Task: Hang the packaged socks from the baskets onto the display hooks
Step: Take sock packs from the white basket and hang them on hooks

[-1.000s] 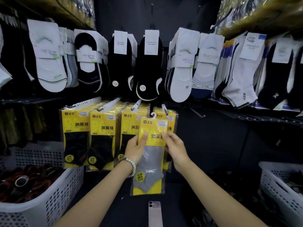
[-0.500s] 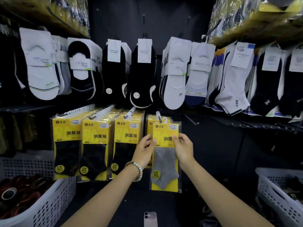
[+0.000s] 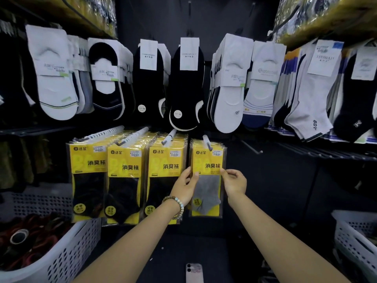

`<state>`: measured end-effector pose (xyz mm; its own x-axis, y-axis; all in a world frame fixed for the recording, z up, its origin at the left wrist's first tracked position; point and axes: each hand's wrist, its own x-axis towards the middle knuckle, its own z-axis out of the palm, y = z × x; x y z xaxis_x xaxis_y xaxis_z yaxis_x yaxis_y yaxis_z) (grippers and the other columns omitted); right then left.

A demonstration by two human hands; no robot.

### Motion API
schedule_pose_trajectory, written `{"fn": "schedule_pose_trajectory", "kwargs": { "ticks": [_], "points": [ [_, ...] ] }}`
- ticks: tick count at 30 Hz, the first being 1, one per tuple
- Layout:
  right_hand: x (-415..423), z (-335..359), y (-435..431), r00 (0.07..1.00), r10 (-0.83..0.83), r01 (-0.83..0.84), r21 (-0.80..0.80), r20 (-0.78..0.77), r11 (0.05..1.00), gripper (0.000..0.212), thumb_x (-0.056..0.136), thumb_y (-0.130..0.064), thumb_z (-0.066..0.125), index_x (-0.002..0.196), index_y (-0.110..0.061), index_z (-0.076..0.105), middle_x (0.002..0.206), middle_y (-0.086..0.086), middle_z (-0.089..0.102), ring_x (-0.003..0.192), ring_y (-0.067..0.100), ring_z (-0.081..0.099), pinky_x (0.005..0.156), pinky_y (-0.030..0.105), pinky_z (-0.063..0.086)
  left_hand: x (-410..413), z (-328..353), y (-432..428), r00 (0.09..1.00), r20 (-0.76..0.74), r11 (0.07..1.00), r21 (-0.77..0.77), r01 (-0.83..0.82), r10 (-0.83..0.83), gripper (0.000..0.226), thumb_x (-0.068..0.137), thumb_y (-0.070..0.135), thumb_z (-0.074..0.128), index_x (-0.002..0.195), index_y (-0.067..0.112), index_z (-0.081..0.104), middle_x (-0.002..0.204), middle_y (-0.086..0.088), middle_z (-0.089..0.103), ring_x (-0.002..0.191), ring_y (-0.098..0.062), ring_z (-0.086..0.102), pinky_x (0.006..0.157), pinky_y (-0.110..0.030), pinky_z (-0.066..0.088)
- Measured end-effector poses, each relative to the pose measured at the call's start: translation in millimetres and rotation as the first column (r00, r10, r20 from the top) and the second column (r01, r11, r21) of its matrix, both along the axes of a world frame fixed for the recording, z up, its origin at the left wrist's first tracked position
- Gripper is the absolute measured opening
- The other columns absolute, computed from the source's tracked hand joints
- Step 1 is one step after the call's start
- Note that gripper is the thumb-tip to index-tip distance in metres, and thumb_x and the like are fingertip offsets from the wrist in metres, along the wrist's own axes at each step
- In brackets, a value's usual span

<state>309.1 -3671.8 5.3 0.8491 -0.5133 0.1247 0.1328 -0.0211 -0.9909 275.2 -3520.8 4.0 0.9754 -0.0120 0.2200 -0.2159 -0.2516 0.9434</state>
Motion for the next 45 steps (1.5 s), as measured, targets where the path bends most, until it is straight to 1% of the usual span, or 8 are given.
{"fn": "schedule_pose_trajectory", "kwargs": {
  "ticks": [5,14,20,26,32,36,40,45],
  "points": [
    [-38.5,-24.0,-11.7,0.992,0.12,-0.121,-0.046,-0.023,0.992,0.024,0.087,-0.023,0.069,0.108,-0.015,0.06,0.1,-0.003,0.062,0.092,0.011,0.058,0.085,0.03,0.05,-24.8,-20.9,10.7,1.0,0.001,0.994,0.109,0.006,-0.006,0.056,0.095,0.041,0.043,0.145,0.02,0.027,0.149,0.0,0.033,0.133,-0.016,0.036,0.103,-0.029,0.033],
    [-160.6,-150.2,1.3,0.859,0.437,-0.481,-0.126,-0.269,0.868,0.025,0.087,-0.02,0.068,0.11,-0.018,0.058,0.107,-0.005,0.061,0.092,-0.001,0.058,0.067,0.01,0.049,-146.0,-135.6,69.1,0.982,-0.184,0.963,0.268,0.014,0.037,0.048,0.094,0.036,0.048,0.139,0.019,0.039,0.136,0.004,0.045,0.125,-0.011,0.043,0.103,-0.026,0.036],
    [-260.9,-285.9,12.2,0.743,0.343,-0.431,-0.018,-0.574,0.902,0.02,0.083,-0.014,0.073,0.097,-0.009,0.061,0.1,0.009,0.065,0.099,0.026,0.063,0.072,0.02,0.046,-265.3,-260.4,96.5,0.864,-0.47,0.977,0.185,-0.105,0.182,0.034,0.094,0.017,0.052,0.126,0.007,0.05,0.121,-0.009,0.056,0.109,-0.02,0.053,0.082,-0.016,0.042],
    [-336.9,-350.2,-2.4,0.559,0.334,-0.488,0.024,-0.759,0.872,0.02,0.08,-0.031,0.074,0.092,-0.016,0.071,0.099,0.006,0.071,0.1,0.026,0.064,0.09,0.035,0.048,-326.7,-328.8,132.6,0.823,-0.461,0.915,0.37,-0.161,0.331,0.02,0.084,0.016,0.066,0.072,0.031,0.059,0.074,0.007,0.061,0.069,-0.011,0.056,0.068,-0.027,0.041],
    [-351.8,-353.7,4.0,0.431,0.365,-0.573,0.062,-0.825,0.818,0.041,0.077,-0.03,0.079,0.11,-0.011,0.063,0.102,0.002,0.065,0.09,0.014,0.06,0.064,0.016,0.044,-336.6,-360.4,145.3,0.769,-0.592,0.838,0.527,0.142,0.242,0.047,0.082,0.029,0.069,0.123,0.009,0.055,0.127,-0.01,0.049,0.117,-0.022,0.047,0.095,-0.02,0.03],
    [-349.9,-350.8,1.5,0.331,0.433,-0.612,0.158,-0.838,0.775,0.05,0.075,-0.034,0.079,0.116,-0.008,0.063,0.115,0.007,0.066,0.096,0.016,0.061,0.083,0.026,0.049,-338.5,-360.3,145.1,0.776,-0.595,0.841,0.514,0.169,0.208,0.048,0.084,0.03,0.067,0.125,0.013,0.051,0.13,-0.008,0.041,0.115,-0.021,0.048,0.096,-0.025,0.036],
    [-351.6,-346.7,8.1,0.212,0.538,-0.631,0.306,-0.816,0.712,0.102,0.066,-0.047,0.081,0.148,-0.013,0.03,0.15,0.005,0.038,0.136,0.024,0.038,0.112,0.036,0.032,-339.2,-364.0,144.6,0.785,-0.581,0.849,0.509,0.144,0.215,0.048,0.083,0.032,0.067,0.125,0.014,0.051,0.131,-0.007,0.042,0.11,-0.017,0.048,0.093,-0.023,0.037],
    [-347.0,-325.4,20.9,0.259,0.629,-0.627,0.367,-0.733,0.687,0.096,0.053,-0.06,0.081,0.134,-0.023,0.044,0.144,0.007,0.045,0.12,0.02,0.05,0.105,0.033,0.034,-333.0,-360.4,141.8,0.776,-0.571,0.913,0.407,-0.015,0.267,0.054,0.08,0.031,0.071,0.126,0.011,0.051,0.13,-0.008,0.047,0.116,-0.021,0.048,0.093,-0.025,0.039]
  ]
}}
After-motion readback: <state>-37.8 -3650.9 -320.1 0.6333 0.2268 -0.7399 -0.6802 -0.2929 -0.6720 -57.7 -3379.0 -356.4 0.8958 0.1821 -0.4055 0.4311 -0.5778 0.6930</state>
